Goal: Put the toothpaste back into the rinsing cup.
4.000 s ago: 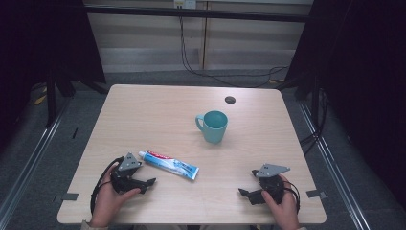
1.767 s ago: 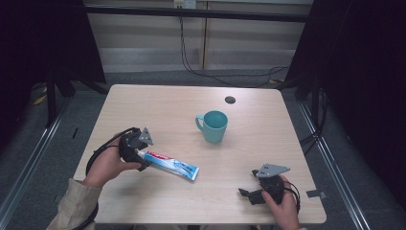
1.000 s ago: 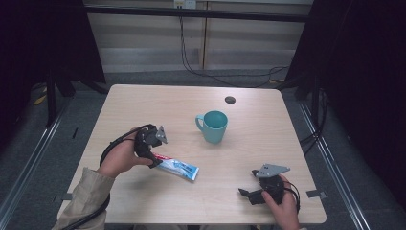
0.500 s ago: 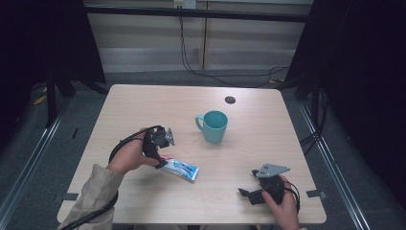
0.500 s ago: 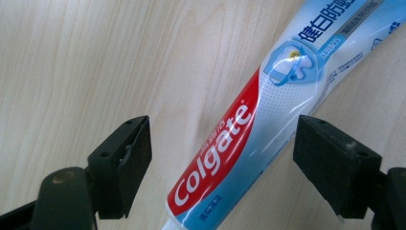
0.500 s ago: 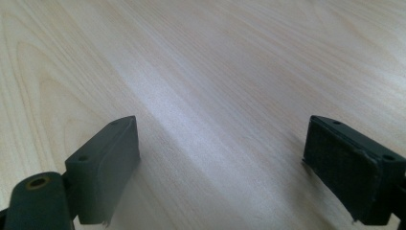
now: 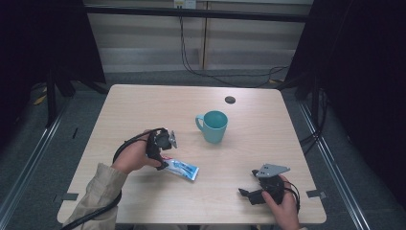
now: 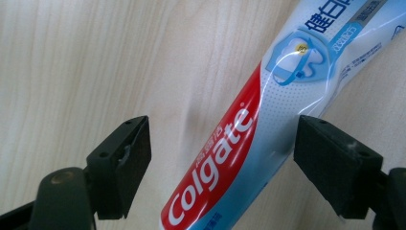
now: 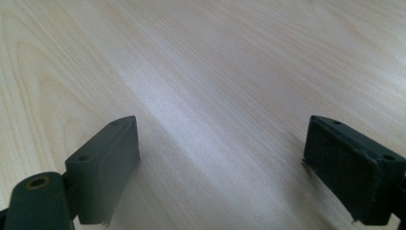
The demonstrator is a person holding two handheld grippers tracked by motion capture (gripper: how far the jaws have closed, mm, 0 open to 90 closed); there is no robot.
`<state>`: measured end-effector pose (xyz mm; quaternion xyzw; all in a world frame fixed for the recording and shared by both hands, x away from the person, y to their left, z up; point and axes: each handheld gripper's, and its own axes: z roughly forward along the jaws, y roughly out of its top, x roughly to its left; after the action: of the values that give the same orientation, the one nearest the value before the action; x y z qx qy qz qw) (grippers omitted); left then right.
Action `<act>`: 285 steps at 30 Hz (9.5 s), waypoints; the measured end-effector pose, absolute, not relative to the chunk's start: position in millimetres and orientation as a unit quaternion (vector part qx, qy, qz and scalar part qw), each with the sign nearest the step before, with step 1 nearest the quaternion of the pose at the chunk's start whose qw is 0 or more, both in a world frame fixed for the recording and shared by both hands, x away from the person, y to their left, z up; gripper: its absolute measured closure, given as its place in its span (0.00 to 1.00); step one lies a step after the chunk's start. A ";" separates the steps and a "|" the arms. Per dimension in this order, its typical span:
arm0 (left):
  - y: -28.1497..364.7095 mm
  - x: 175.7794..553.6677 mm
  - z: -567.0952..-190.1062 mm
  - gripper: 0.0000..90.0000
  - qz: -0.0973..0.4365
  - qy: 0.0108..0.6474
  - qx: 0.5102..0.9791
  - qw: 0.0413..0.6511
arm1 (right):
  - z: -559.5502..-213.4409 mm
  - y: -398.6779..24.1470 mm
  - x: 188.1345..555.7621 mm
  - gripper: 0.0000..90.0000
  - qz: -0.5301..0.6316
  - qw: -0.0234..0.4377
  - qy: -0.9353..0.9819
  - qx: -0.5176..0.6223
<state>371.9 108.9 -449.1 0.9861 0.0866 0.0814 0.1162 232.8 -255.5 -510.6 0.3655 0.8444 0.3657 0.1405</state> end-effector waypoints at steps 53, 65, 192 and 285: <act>132.8 368.8 -439.0 0.80 0.001 0.151 0.971 0.184 | -510.7 -255.5 233.0 0.13 0.368 0.139 0.846 0.361; 147.4 363.5 -416.9 0.80 -0.006 0.210 0.928 0.309 | -510.7 -255.7 233.1 0.13 0.368 0.138 0.846 0.361; 58.4 343.3 -419.4 0.80 -0.043 0.216 0.821 0.527 | -404.7 -196.5 330.4 0.50 0.632 -0.030 0.666 0.395; 115.5 341.3 -497.1 0.17 0.053 0.233 0.899 0.367 | -346.6 -207.1 349.1 0.80 0.615 0.094 0.700 0.351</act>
<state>341.3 115.5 -497.1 0.8989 0.2329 0.0531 0.3673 349.1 -207.1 -346.6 0.3510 0.6995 0.6153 0.0941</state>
